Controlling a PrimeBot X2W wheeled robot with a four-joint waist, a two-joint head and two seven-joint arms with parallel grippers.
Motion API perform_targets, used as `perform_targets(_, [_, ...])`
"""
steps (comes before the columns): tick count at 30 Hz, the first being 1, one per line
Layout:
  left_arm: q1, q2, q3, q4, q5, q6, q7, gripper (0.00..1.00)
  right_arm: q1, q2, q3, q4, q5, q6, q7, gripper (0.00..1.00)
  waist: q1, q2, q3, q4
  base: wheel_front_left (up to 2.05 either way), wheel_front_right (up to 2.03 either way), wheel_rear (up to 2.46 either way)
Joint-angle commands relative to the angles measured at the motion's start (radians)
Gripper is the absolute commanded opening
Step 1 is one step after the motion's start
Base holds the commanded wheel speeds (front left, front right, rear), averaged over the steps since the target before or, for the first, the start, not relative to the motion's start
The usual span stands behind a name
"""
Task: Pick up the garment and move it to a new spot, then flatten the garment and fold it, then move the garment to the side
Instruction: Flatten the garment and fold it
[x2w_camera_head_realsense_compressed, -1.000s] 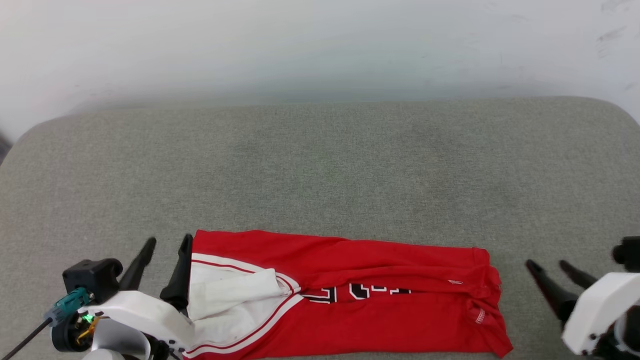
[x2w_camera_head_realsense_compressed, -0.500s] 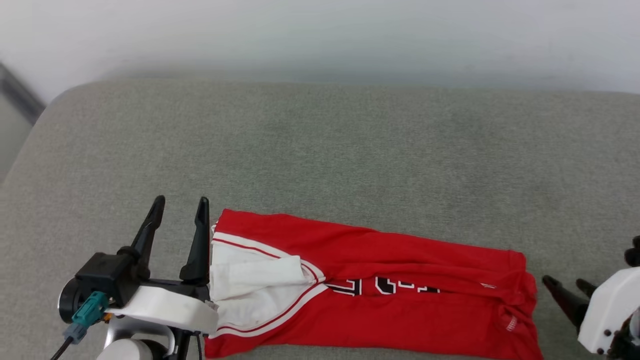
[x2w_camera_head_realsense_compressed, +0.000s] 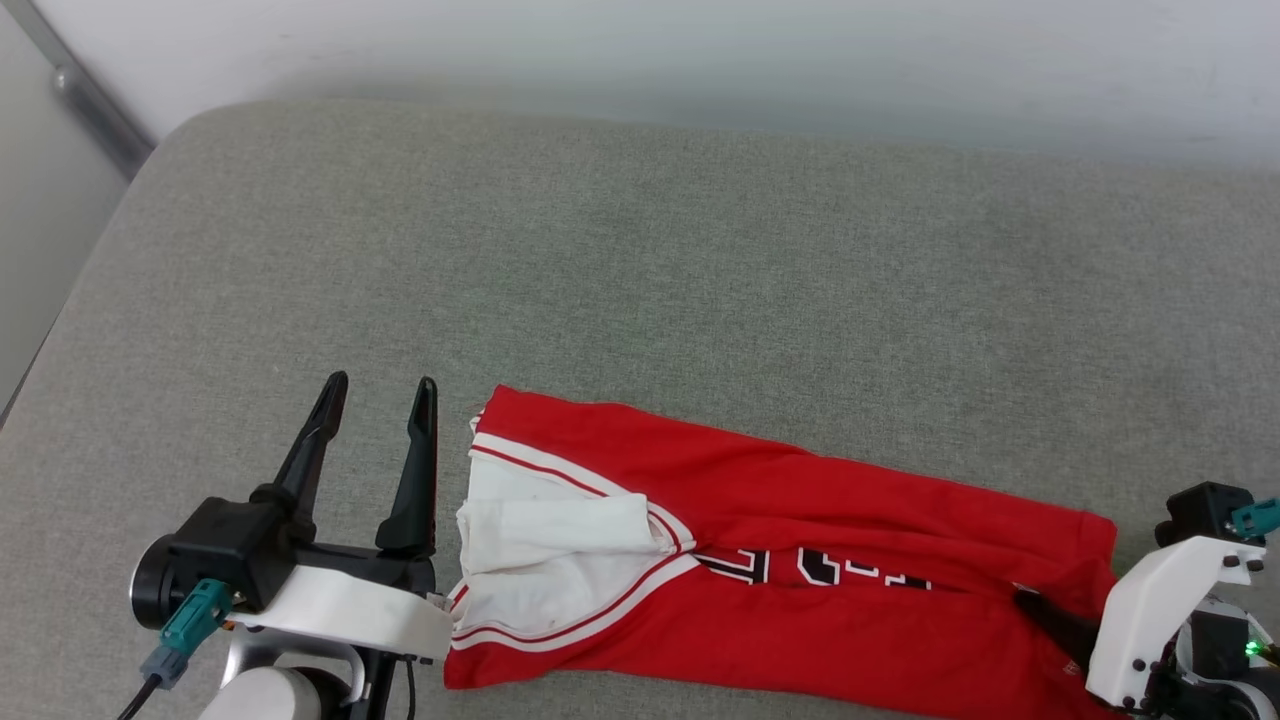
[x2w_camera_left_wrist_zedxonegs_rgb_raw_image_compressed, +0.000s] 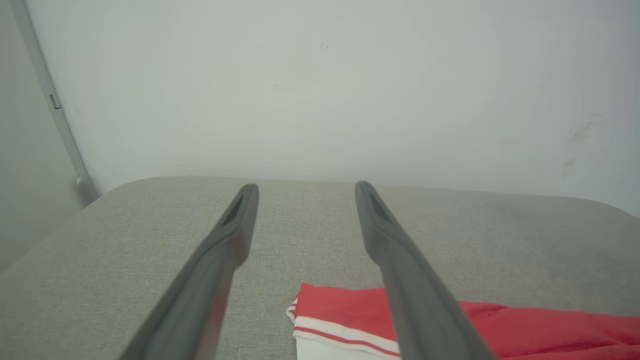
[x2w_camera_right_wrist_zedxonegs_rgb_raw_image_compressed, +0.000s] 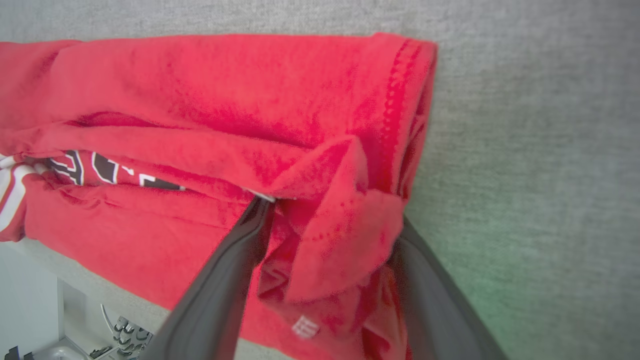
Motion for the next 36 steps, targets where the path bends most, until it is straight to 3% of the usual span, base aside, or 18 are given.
perform_targets(1, [-0.006, 0.001, 0.0, 0.003, 0.005, 0.002, -0.001, 1.0, 0.009, 0.019, 0.031, 0.037, 0.015, 0.0, 0.014, 0.0, 0.0, 0.0, -0.008, -0.002, 0.0, 0.0, 0.0])
perform_targets(15, [0.038, 0.03, -0.007, -0.02, 0.023, 0.024, 0.012, 1.0, -0.052, -0.072, 0.043, 0.003, 0.024, -0.001, -0.03, 0.0, 0.0, 0.0, -0.093, -0.06, 0.0, 0.0, 0.0])
perform_targets(25, [0.064, 0.04, -0.011, -0.034, 0.031, 0.041, 0.013, 1.0, 0.016, -0.117, -0.213, -0.016, -0.005, -0.001, 0.013, 0.0, 0.0, 0.0, -0.115, -0.105, 0.0, 0.0, 0.0])
perform_targets(29, [0.072, 0.049, -0.013, -0.033, 0.037, 0.046, 0.012, 1.0, 0.036, -0.078, -0.308, -0.039, 0.002, 0.0, 0.048, 0.0, 0.0, 0.0, -0.12, -0.11, 0.0, 0.0, 0.0])
perform_targets(36, [0.075, 0.052, -0.02, -0.026, 0.033, 0.045, 0.021, 1.0, -0.012, 0.096, -0.376, -0.053, 0.181, 0.0, 0.213, 0.0, 0.0, 0.0, -0.13, -0.102, 0.0, 0.0, 0.0])
